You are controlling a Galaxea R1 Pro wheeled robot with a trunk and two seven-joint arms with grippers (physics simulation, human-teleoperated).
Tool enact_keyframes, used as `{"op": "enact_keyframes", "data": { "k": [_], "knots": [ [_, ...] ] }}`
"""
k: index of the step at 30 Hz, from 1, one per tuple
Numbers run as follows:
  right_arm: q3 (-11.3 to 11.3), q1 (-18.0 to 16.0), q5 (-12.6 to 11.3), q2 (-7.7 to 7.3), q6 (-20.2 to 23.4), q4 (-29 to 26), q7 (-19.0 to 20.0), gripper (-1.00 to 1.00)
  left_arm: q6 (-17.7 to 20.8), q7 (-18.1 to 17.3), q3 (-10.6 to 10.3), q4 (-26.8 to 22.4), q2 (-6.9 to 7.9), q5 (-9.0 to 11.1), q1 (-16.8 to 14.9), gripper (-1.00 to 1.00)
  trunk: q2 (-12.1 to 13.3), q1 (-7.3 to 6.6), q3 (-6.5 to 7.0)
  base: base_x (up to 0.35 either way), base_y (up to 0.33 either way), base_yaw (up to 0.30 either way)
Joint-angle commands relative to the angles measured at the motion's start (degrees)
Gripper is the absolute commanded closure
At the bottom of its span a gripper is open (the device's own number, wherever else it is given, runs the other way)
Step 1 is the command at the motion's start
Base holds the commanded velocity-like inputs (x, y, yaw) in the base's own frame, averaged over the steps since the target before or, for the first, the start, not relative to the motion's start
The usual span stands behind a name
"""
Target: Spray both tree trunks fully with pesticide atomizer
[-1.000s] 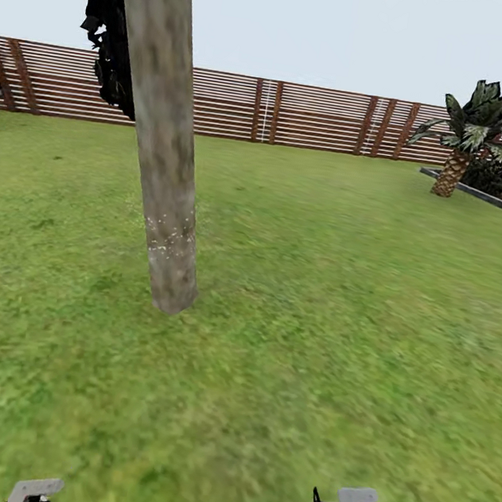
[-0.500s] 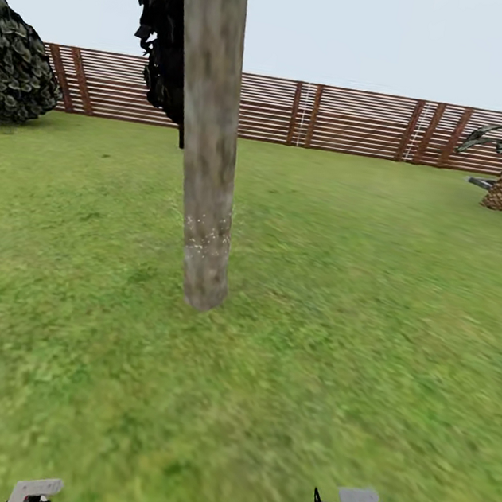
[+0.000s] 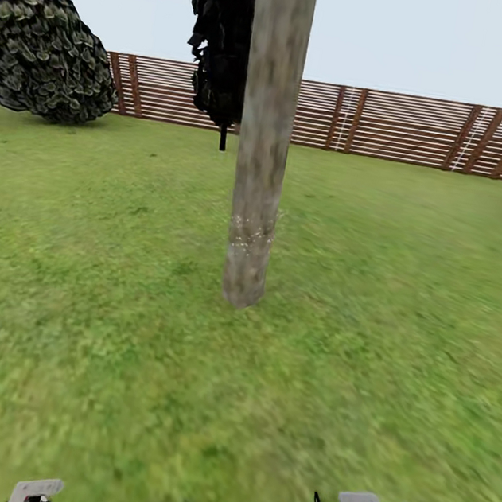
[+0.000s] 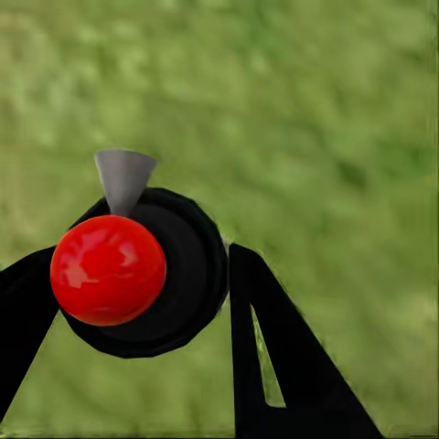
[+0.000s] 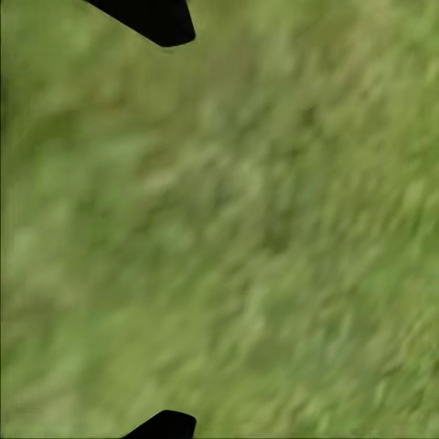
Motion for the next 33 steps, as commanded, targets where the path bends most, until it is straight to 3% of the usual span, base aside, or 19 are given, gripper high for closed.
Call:
{"op": "enact_keyframes", "data": {
  "k": [1,7,9,12,16,18,33],
  "knots": [
    [0.53,0.00,-0.30,-0.02,-0.09,-0.04,-0.30,-1.00,-0.20,-0.20,0.57,0.07,0.00,-0.55,-0.05,1.00,-0.02,-0.02,-0.07,-0.016,0.014,0.282],
    [0.53,0.00,-0.30,-0.02,-0.09,-0.04,-0.30,-1.00,-0.21,-0.08,1.28,0.01,0.06,-0.61,-0.05,1.00,-0.02,-0.02,-0.20,-0.002,0.002,0.282],
    [0.53,0.00,-0.30,-0.02,-0.09,-0.04,-0.30,-1.00,-0.21,-0.09,4.28,-0.03,0.08,-0.77,-0.05,1.00,-0.02,-0.02,-0.24,0.000,0.000,0.282],
    [0.53,0.00,-0.30,-0.02,-0.09,-0.04,-0.30,-1.00,-0.21,0.17,5.77,-0.21,0.23,-0.87,-0.05,1.00,-0.02,-0.02,-0.31,0.000,0.000,0.282],
    [0.53,0.00,-0.30,-0.02,-0.09,-0.04,-0.30,-1.00,-0.34,5.94,5.88,-0.47,0.20,-0.83,-0.05,1.00,-0.02,-0.02,-0.39,0.000,0.000,0.282],
    [0.53,0.00,-0.30,-0.02,-0.09,-0.04,-0.30,-1.00,-0.55,7.15,5.90,-0.53,0.18,-0.82,-0.05,1.00,-0.02,-0.02,-0.43,0.000,0.000,0.282],
    [0.61,0.00,-0.30,0.04,-0.09,-0.04,-0.30,-1.00,-0.64,7.36,5.56,-0.53,0.15,-1.16,-0.05,1.00,-0.02,-0.02,-0.71,0.000,0.000,0.282]
  ]
}}
